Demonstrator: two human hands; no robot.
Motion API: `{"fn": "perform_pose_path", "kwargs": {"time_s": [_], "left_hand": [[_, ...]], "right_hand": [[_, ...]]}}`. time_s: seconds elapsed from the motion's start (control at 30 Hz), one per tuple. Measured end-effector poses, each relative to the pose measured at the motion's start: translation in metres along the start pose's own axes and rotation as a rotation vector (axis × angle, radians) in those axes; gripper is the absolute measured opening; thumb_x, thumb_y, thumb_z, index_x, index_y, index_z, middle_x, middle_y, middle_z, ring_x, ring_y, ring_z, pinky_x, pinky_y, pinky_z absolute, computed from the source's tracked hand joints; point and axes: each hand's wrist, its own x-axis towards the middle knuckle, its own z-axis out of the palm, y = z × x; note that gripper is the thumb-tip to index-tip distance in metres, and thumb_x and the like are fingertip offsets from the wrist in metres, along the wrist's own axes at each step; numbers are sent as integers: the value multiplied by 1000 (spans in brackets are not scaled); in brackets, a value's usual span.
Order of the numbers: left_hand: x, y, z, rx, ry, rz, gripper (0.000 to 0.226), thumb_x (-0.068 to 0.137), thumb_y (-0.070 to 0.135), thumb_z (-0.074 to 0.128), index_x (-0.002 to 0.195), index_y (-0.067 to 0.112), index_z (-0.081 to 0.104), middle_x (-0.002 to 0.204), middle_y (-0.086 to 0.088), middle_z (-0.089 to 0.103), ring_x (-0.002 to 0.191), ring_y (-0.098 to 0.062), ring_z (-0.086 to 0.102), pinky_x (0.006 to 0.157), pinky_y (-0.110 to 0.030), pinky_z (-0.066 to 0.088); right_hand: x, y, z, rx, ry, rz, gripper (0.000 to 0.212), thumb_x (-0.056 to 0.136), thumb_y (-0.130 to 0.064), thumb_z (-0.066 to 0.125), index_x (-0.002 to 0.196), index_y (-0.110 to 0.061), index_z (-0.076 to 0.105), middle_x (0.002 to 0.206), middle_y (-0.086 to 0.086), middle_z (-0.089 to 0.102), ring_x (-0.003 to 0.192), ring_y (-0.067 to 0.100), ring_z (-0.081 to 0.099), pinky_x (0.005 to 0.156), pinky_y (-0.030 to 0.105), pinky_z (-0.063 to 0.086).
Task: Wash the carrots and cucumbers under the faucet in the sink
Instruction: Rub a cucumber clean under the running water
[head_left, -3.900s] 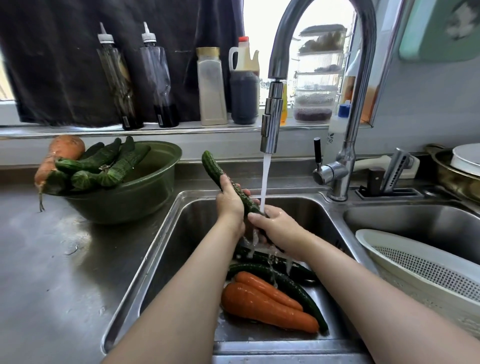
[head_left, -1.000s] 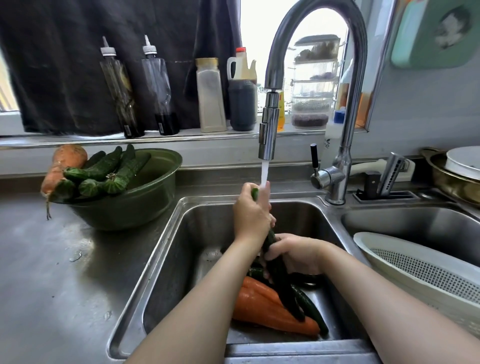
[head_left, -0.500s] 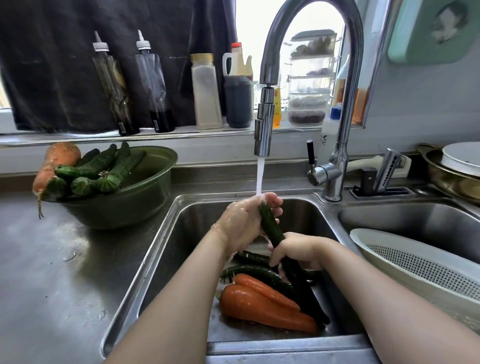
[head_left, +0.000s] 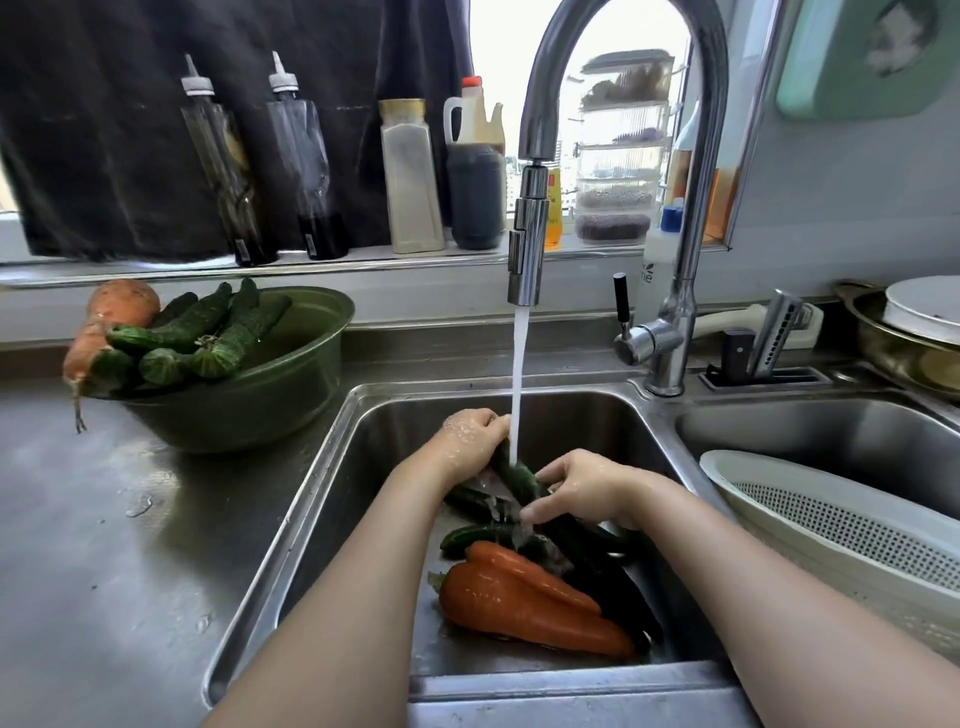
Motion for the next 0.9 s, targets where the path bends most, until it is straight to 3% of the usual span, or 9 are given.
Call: {"fn": "perform_pose_path", "kwargs": {"time_s": [0.07, 0.17, 0.23, 0.33, 0.43, 0.53, 0.7, 0.8, 0.9], "left_hand": [[1, 0, -2, 33, 78, -26, 46, 105, 36, 41, 76, 16, 71, 85, -8, 70, 84, -28, 68, 88, -39, 56], [6, -9, -6, 83, 77, -121, 45, 104, 34, 41, 91, 12, 78, 97, -10, 74, 93, -29, 70, 93, -39, 55], [7, -16, -9, 175, 27, -190, 39, 104, 33, 45, 102, 12, 78, 103, -10, 73, 98, -28, 69, 96, -40, 54], [0, -22, -11, 430, -131, -258, 25, 98, 28, 63, 109, 12, 79, 108, -6, 75, 101, -23, 70, 98, -38, 56], [-10, -18, -9, 648, -260, -301, 38, 94, 41, 70, 123, 16, 73, 119, -4, 71, 106, -23, 68, 100, -40, 56], [-19, 1, -10, 600, -275, -263, 34, 91, 49, 68, 117, 28, 75, 113, 2, 73, 102, -18, 68, 99, -40, 56], [-38, 28, -41, 504, -262, -148, 20, 90, 25, 65, 103, 30, 80, 94, 4, 78, 85, -17, 73, 81, -34, 62], [-54, 42, -77, 418, -129, -103, 18, 94, 25, 63, 103, 24, 77, 89, 0, 76, 77, -17, 70, 64, -28, 57], [-71, 61, -115, 361, 28, -26, 19, 97, 25, 60, 108, 20, 74, 97, -4, 74, 77, -15, 68, 59, -25, 52]], "right_hand": [[3, -2, 1, -29, 13, -7, 37, 70, -32, 94, 102, -25, 78, 91, 1, 76, 78, 12, 67, 71, 35, 58], [6, -5, 2, -127, 35, -13, 36, 69, -32, 94, 99, -23, 76, 84, -4, 74, 73, 10, 67, 62, 27, 56], [7, -7, 5, -176, 7, -17, 26, 77, -28, 89, 97, -17, 76, 71, -8, 69, 64, 8, 63, 55, 23, 50], [9, -9, 13, -234, -50, -43, 4, 89, -13, 74, 88, -17, 72, 78, 1, 72, 62, 13, 66, 51, 23, 50], [5, -19, 17, -261, -54, -65, 11, 95, -20, 65, 88, -18, 73, 82, 0, 73, 62, 13, 67, 52, 25, 52], [-5, -33, 19, -321, -57, -71, 18, 99, -27, 61, 91, -16, 73, 85, 2, 76, 62, 14, 67, 52, 27, 54], [-26, -70, 14, -337, -22, -144, 16, 99, -26, 60, 87, -20, 69, 86, 4, 75, 61, 15, 70, 49, 26, 52], [-43, -111, 2, -377, 30, -230, 15, 100, -25, 59, 97, -18, 72, 88, 8, 77, 56, 11, 69, 48, 25, 51], [-53, -159, -6, -420, 137, -313, 14, 100, -24, 59, 104, -19, 71, 82, 9, 75, 58, 14, 71, 57, 33, 60]]}}
